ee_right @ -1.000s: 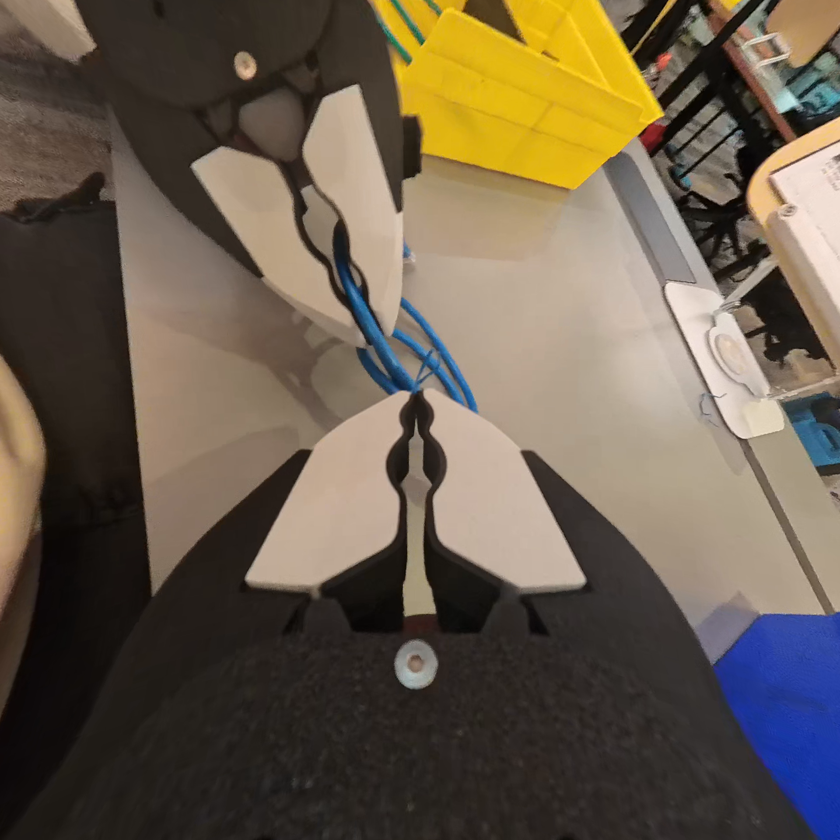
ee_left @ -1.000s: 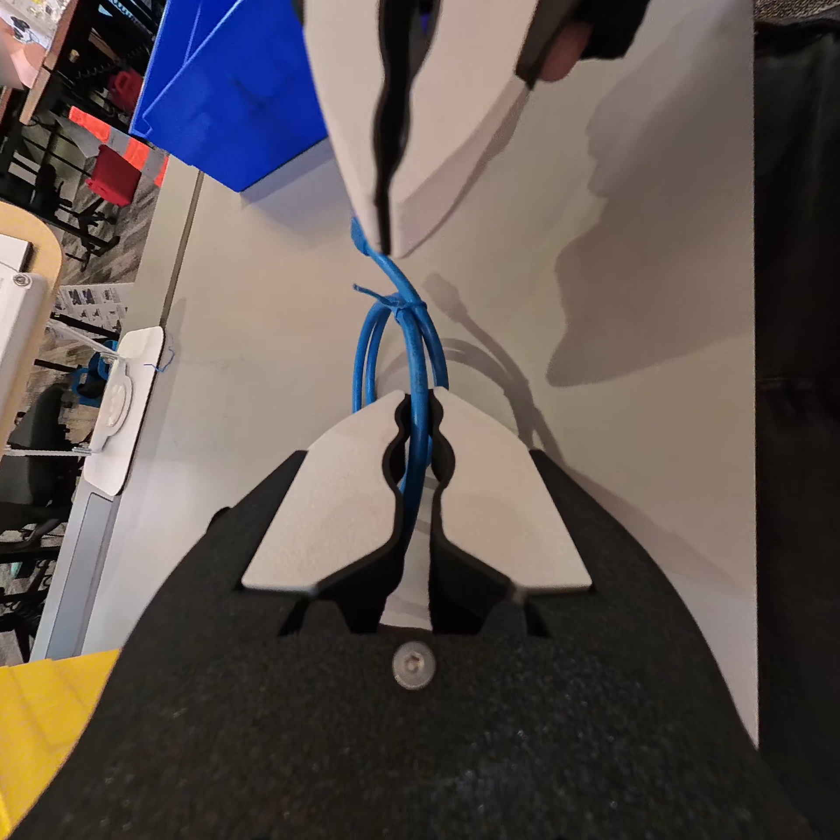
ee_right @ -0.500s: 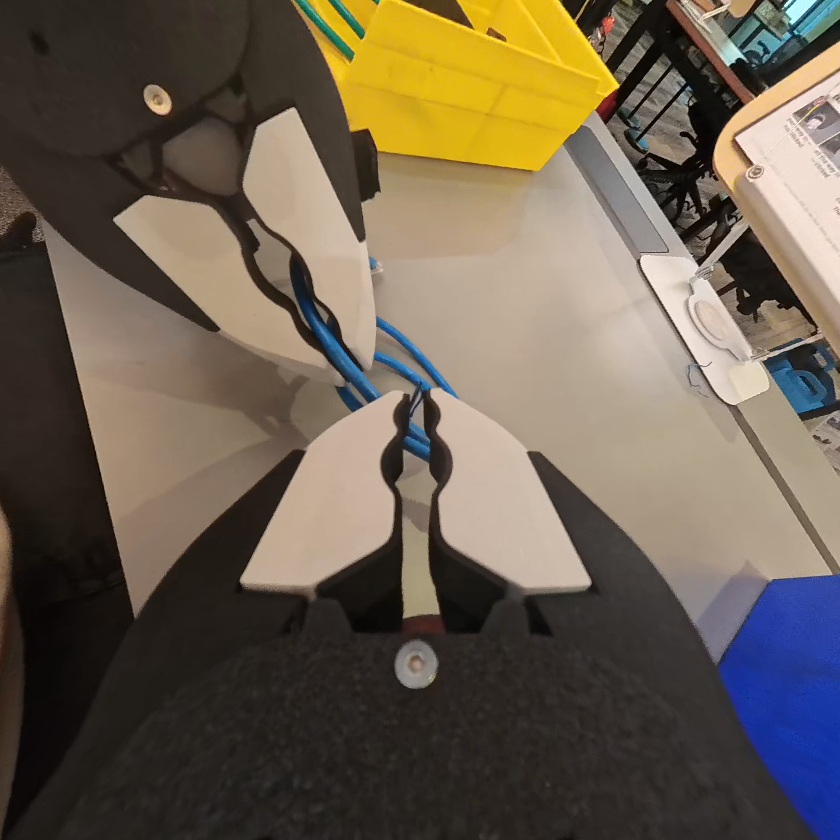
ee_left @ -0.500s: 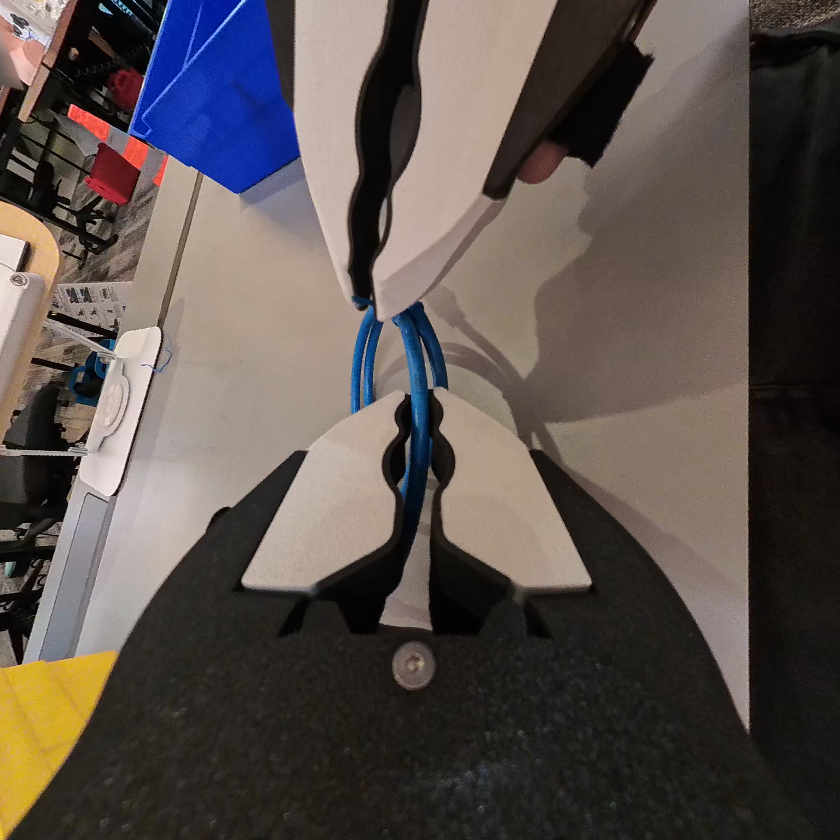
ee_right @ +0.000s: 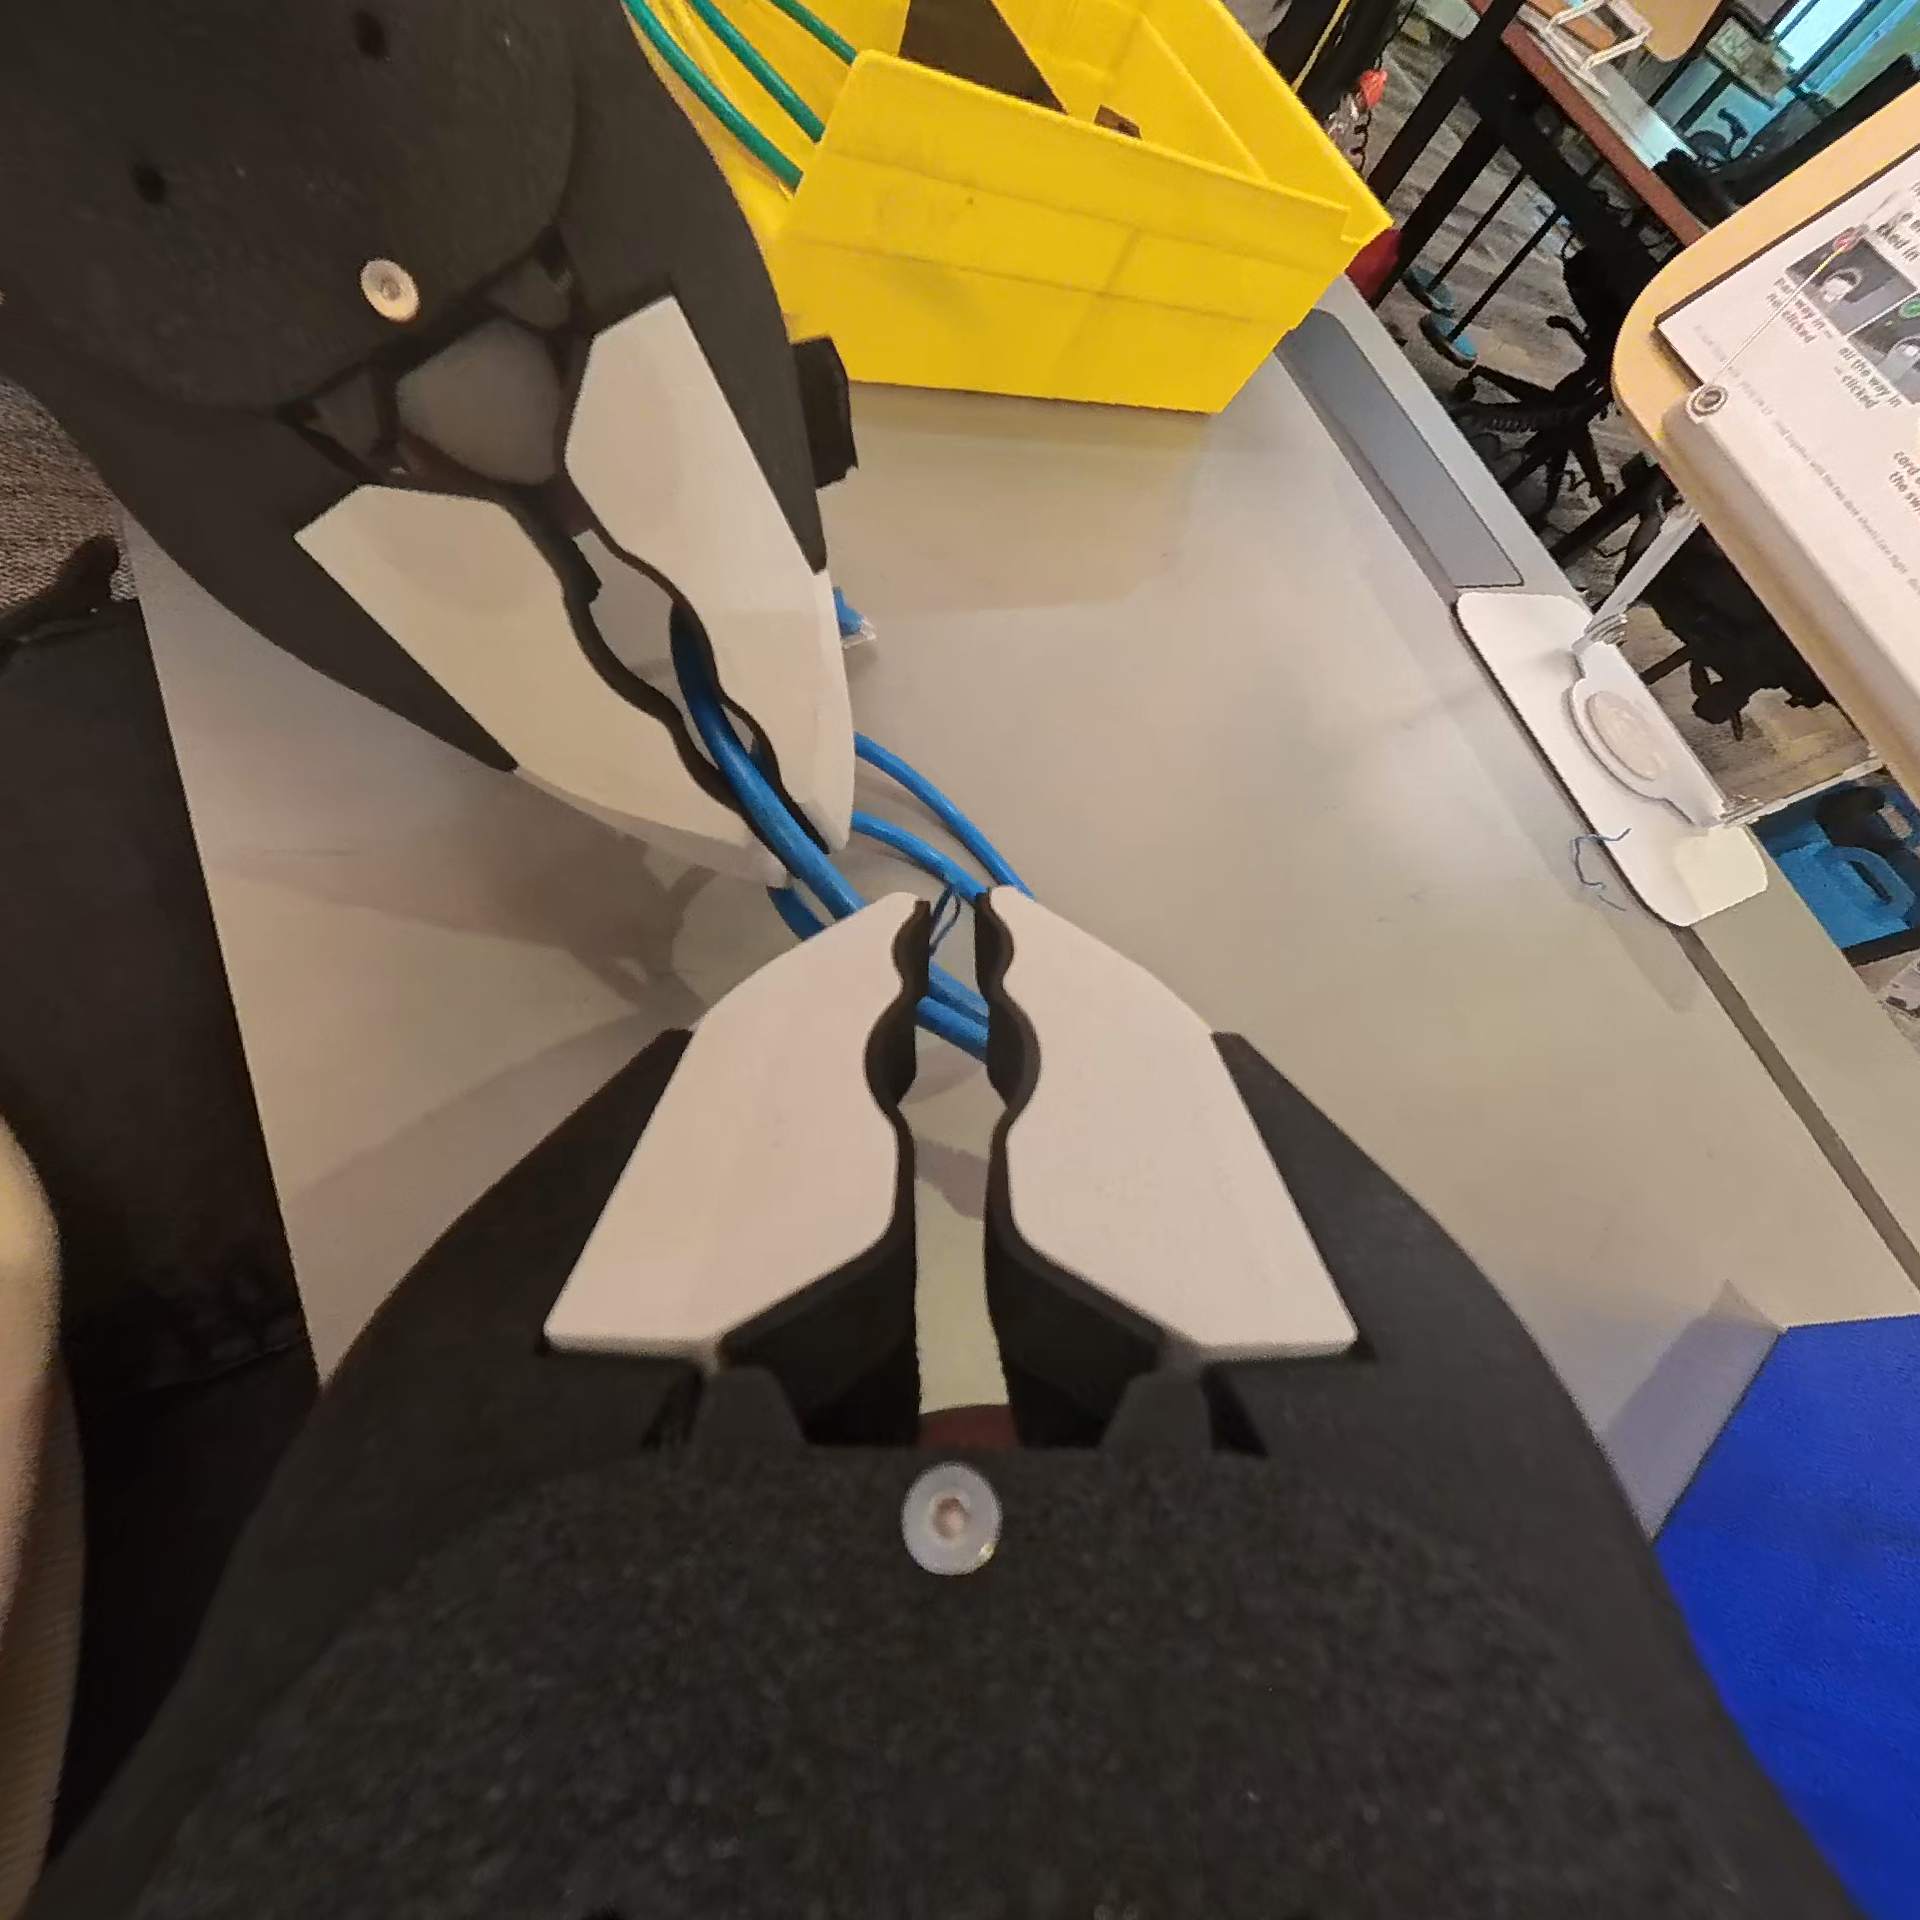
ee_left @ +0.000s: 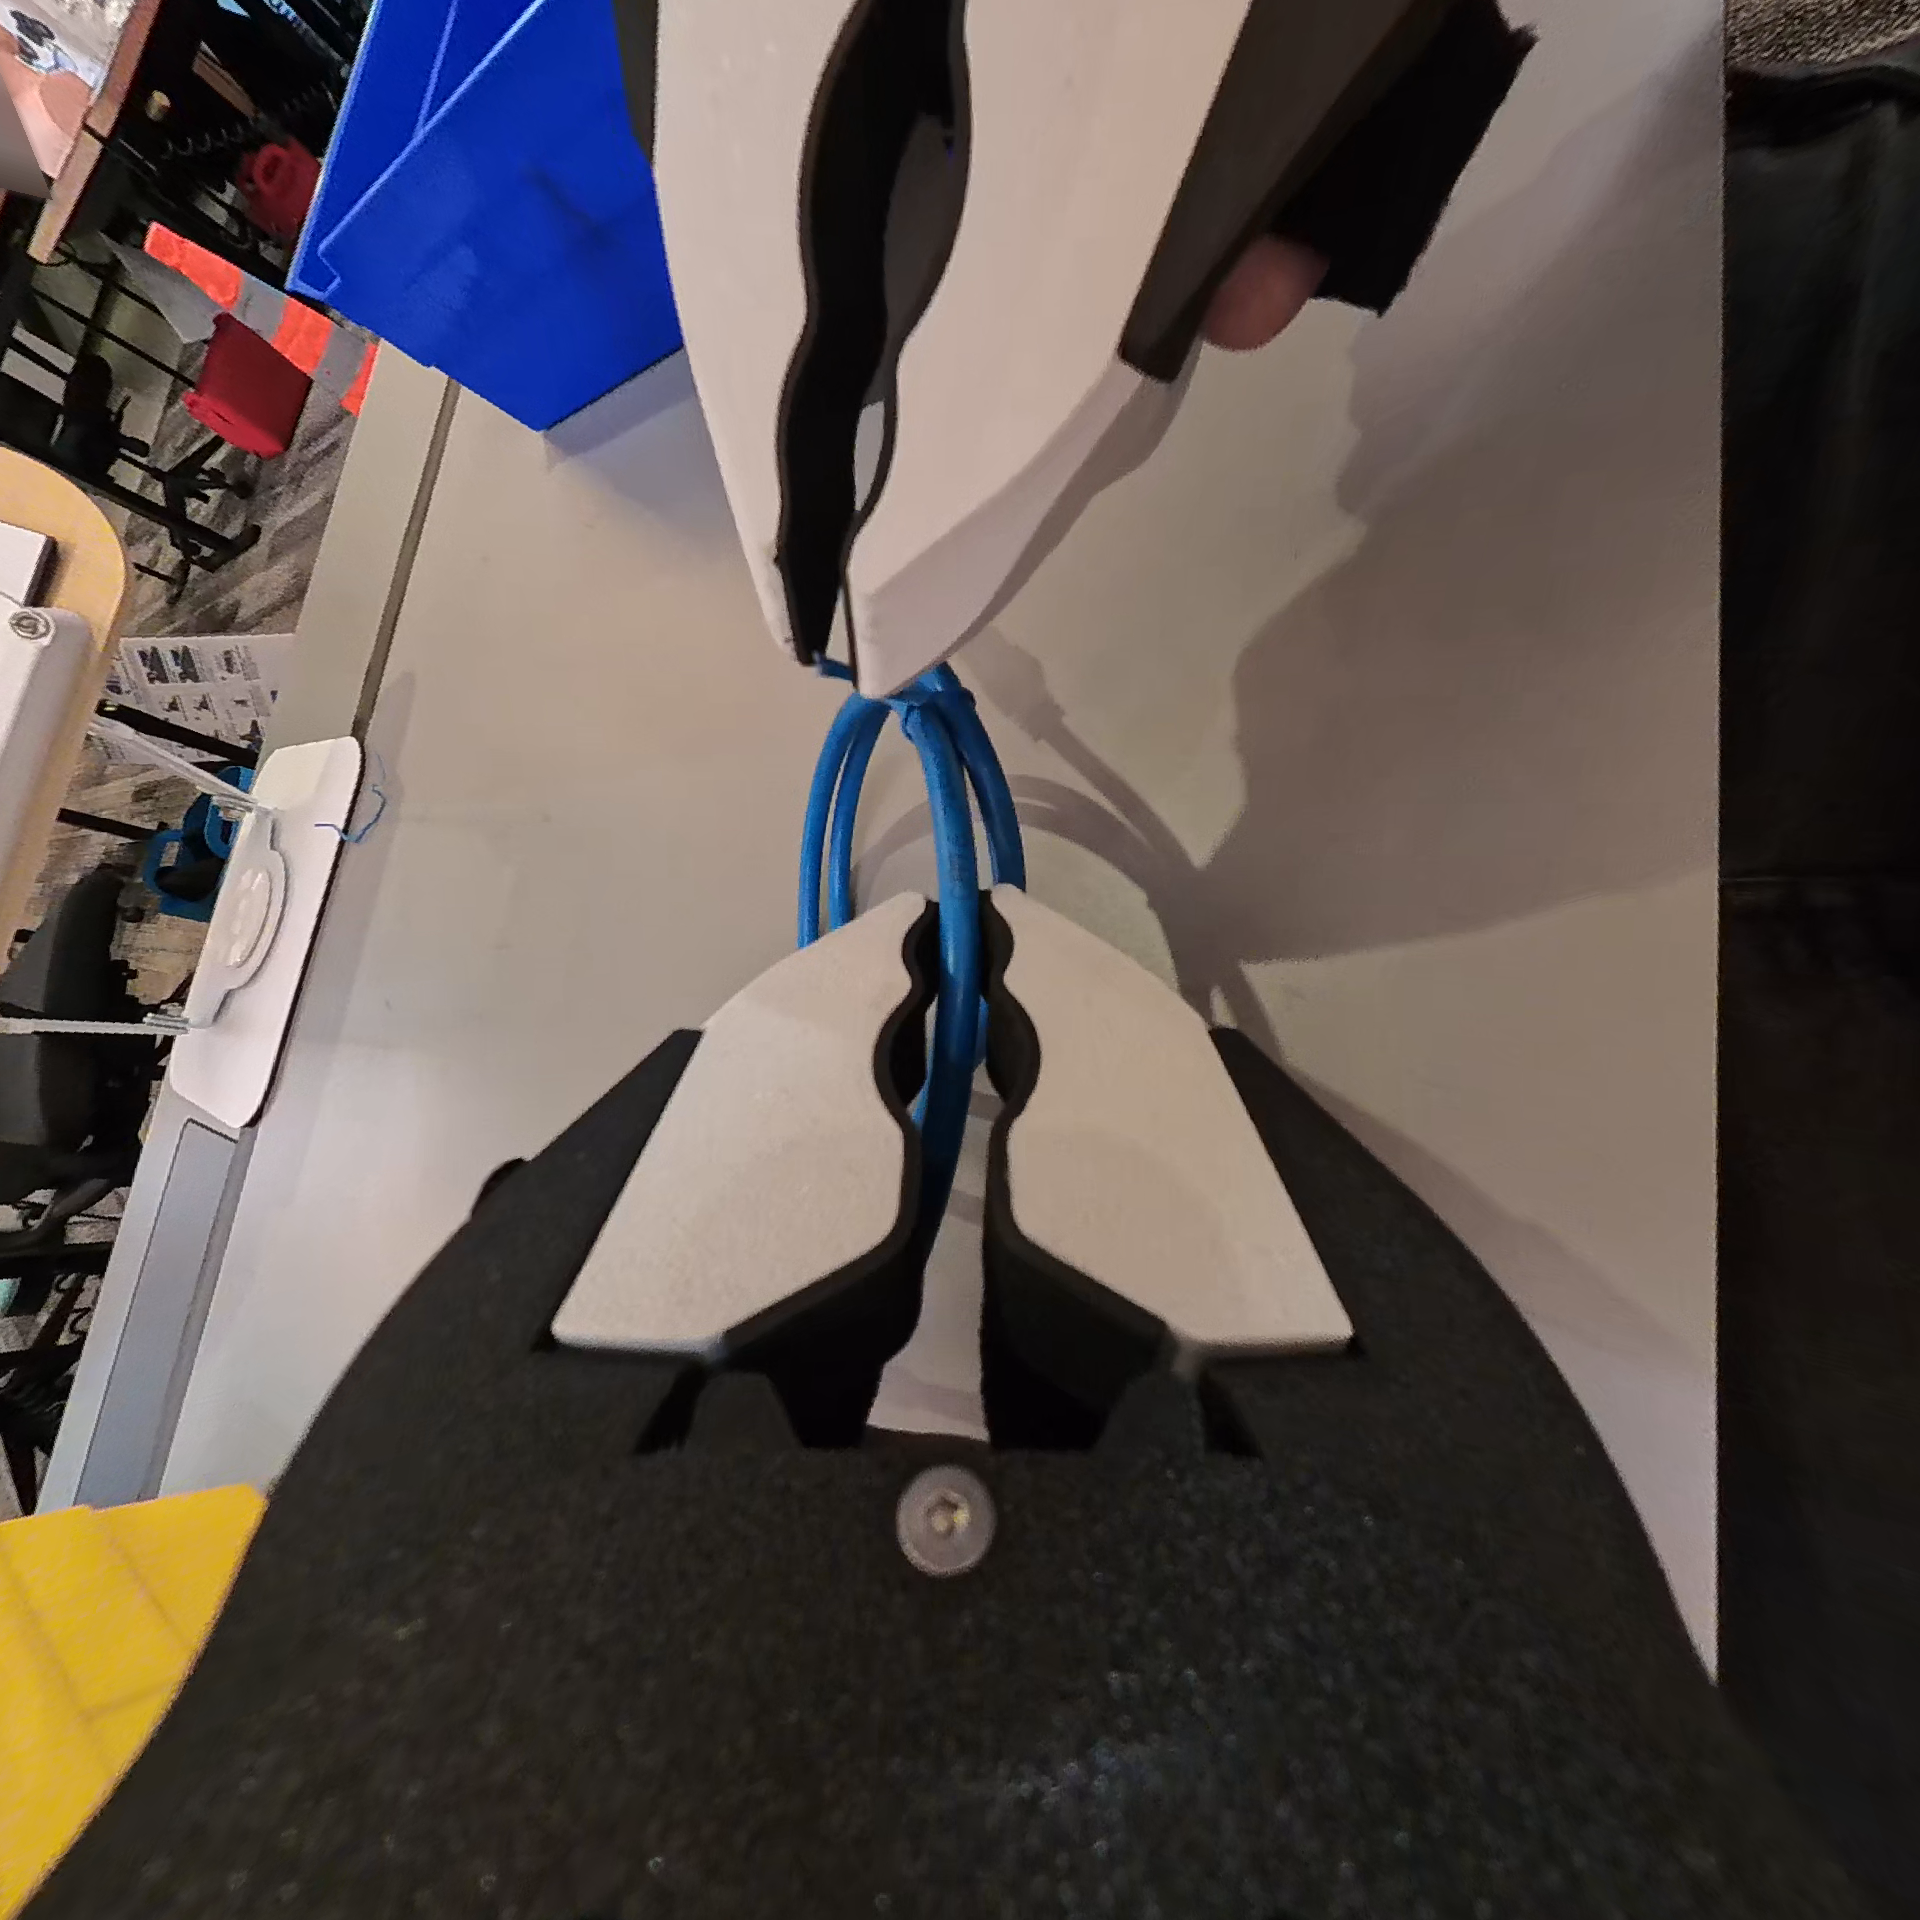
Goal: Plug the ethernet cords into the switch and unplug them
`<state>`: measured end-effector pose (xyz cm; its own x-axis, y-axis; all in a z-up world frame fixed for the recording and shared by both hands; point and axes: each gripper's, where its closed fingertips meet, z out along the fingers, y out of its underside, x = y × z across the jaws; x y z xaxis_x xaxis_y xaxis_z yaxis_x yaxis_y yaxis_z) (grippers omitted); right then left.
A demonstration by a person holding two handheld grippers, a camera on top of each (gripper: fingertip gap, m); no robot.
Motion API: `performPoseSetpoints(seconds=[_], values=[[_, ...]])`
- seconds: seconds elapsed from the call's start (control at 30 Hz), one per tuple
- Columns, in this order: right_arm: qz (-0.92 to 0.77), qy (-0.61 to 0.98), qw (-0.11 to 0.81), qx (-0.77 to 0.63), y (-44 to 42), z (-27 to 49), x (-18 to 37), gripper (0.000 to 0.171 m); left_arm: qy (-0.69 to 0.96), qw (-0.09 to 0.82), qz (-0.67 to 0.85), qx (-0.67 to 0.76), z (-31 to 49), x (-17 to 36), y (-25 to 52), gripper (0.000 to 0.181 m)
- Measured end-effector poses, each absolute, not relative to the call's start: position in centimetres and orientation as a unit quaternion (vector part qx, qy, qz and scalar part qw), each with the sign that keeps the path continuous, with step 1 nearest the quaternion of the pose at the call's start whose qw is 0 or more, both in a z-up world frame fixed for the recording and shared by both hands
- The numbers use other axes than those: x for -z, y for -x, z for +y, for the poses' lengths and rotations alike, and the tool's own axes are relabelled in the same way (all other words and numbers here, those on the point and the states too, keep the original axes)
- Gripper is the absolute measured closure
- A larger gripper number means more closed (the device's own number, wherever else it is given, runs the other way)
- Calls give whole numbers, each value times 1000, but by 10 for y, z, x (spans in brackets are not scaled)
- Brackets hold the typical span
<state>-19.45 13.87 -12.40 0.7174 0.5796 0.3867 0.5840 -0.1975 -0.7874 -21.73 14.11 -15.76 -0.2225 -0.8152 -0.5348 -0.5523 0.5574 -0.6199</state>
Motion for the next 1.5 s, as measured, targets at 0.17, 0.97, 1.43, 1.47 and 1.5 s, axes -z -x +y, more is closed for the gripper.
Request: performPoseSetpoints(seconds=[0.17, 0.97, 1.43, 1.47, 1.5], values=[[-374, 771, 516, 4, 195, 139, 122, 167, 447, 435, 767, 151, 142, 159, 217, 176], [-331, 806, 490, -38, 164, 143, 128, 171, 430, 457, 758, 178, 137, 145, 217, 176], [-339, 779, 495, -181, 168, 120, 113, 164, 416, 444, 772, 184, 125, 152, 214, 176], [-350, 775, 494, -182, 169, 116, 112, 164, 417, 443, 772, 184, 126, 152, 214, 176], [-356, 776, 490, -178, 169, 115, 113, 164, 418, 443, 772, 184, 126, 152, 214, 176]])
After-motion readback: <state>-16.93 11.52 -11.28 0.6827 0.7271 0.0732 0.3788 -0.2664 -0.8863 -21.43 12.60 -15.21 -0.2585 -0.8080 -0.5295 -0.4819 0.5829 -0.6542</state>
